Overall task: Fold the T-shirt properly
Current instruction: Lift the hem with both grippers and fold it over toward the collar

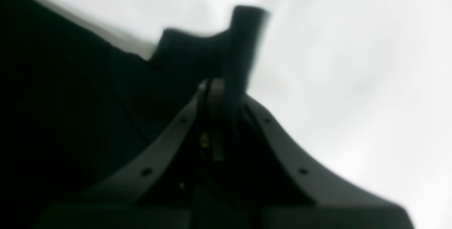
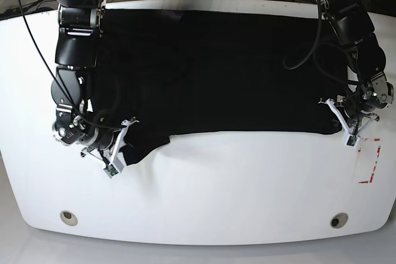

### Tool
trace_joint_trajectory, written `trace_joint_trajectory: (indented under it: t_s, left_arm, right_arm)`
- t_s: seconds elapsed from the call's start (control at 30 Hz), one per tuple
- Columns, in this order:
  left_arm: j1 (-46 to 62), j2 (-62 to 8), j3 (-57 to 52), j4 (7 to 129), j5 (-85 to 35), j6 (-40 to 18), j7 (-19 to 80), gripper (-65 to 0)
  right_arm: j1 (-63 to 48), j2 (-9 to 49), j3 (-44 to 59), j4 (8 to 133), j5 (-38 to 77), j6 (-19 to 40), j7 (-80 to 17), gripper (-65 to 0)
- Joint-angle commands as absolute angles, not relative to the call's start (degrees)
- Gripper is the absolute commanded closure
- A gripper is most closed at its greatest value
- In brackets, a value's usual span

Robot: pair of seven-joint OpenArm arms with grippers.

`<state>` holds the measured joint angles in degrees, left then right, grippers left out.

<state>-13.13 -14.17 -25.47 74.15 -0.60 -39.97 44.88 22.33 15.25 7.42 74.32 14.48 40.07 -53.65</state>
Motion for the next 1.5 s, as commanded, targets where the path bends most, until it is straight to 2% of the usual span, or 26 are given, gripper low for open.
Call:
trace_joint_trajectory:
  t_s: [0.0,0.27,0.43,0.73,1.0,1.03,1.1,1.17,1.23,1.3,1.4,1.47]
  left_arm:
    - [-12.7,-15.08,-25.71,78.11,-0.84,-40.0,43.91,0.0]
    - [-7.87,-15.08,-25.71,85.14,-0.92,-40.0,43.91,0.0]
    - [-4.7,-15.25,-25.71,86.81,-0.92,-40.0,43.91,0.0]
    - [1.27,-16.57,-25.71,89.1,-0.84,-40.0,44.09,0.0]
    - [7.43,-16.75,-25.45,94.81,-0.75,-40.0,47.08,-0.1]
    - [7.52,-16.75,-25.45,94.9,-0.84,-40.0,47.78,-1.1]
    - [7.6,-16.75,-25.45,94.9,-0.75,-40.0,49.36,-7.2]
    - [7.6,-16.75,-25.54,94.9,-0.75,-40.0,50.59,-16.4]
    - [7.6,-16.75,-25.54,94.99,-0.84,-40.0,51.12,-26.5]
    - [7.6,-16.75,-25.54,95.08,-0.84,-40.0,51.82,-37.5]
    - [7.34,-16.75,-25.54,95.52,-1.01,-40.0,54.37,-42.4]
    - [7.16,-17.54,-25.54,97.45,-1.1,-40.0,56.66,-41.5]
  right_arm:
    - [22.9,16.4,9.1,81.71,14.64,40.0,-57.1,0.0]
    - [15.08,16.04,12.97,98.59,15.08,40.0,-67.03,0.0]
    - [8.57,15.96,15.69,105.71,15.16,40.0,-68.79,0.0]
    - [-2.42,15.78,16.48,114.77,15.16,40.0,-72.4,0.0]
    - [-9.54,13.93,17.27,115.3,15.08,40.0,-72.4,-0.6]
    - [-9.98,13.67,17.98,115.3,15.08,40.0,-72.4,-0.8]
    - [-11.03,12.79,19.56,114.68,14.99,40.0,-72.4,-2.4]
    - [-11.21,11.74,20.7,113.45,14.55,40.0,-72.4,-7.3]
    - [-11.65,11.47,22.29,112.66,14.55,40.0,-72.4,-16.3]
    - [-11.91,11.03,24.13,112.48,14.64,40.0,-72.48,-30.6]
    - [-12.62,11.03,26.07,112.66,15.08,40.0,-73.19,-49.6]
    - [-12.7,11.21,27.38,113.71,15.34,40.0,-74.07,-57.2]
